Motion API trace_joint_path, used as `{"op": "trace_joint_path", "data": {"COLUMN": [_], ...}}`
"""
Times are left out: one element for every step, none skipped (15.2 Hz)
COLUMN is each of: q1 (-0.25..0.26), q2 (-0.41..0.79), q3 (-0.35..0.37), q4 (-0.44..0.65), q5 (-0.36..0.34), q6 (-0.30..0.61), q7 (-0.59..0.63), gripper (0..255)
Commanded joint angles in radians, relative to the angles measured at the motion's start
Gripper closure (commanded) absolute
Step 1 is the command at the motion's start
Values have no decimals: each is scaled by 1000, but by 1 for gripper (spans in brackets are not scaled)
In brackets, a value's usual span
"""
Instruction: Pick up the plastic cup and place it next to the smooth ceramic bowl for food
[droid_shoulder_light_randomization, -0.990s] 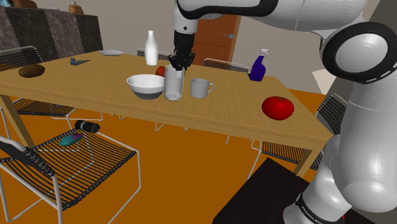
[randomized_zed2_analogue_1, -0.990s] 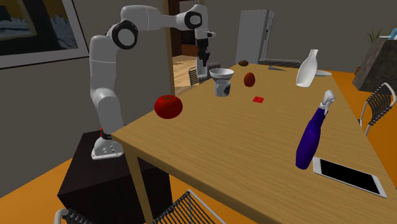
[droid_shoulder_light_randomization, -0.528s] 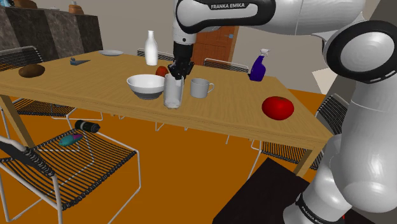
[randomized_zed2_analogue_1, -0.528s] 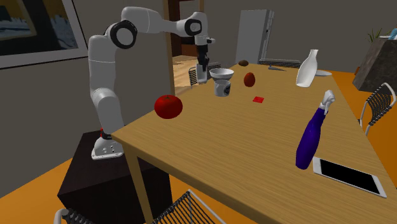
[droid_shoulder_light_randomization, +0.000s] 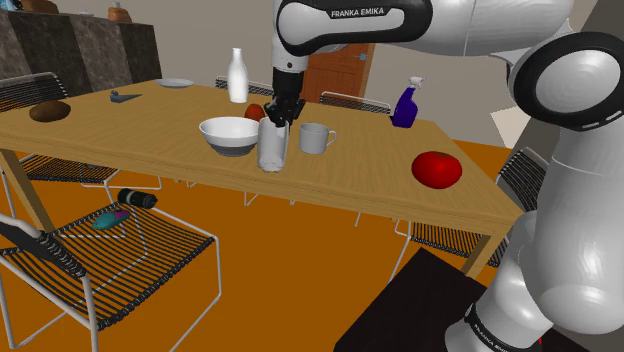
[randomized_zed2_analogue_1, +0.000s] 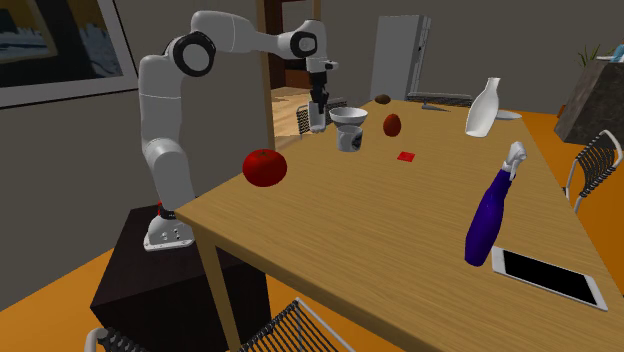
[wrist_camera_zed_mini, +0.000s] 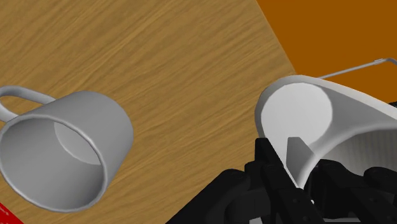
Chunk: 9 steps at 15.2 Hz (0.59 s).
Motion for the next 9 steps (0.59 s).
{"op": "trace_joint_path", "data": {"q1": [0, 0, 0, 0, 0, 0, 1, 1, 2], "q2": [0, 0, 0, 0, 0, 0, 1, 4, 8], "q3": [0, 0, 0, 0, 0, 0, 0, 1, 1], "q4": [0, 0, 0, 0, 0, 0, 35, 73, 113], "q5": [0, 0, 0, 0, 0, 0, 0, 1, 1], "q6": [0, 0, 0, 0, 0, 0, -34, -69, -104], "q7": [0, 0, 0, 0, 0, 0, 0, -1, -1], "gripper": [0, 0, 0, 0, 0, 0, 0, 0, 0]}}
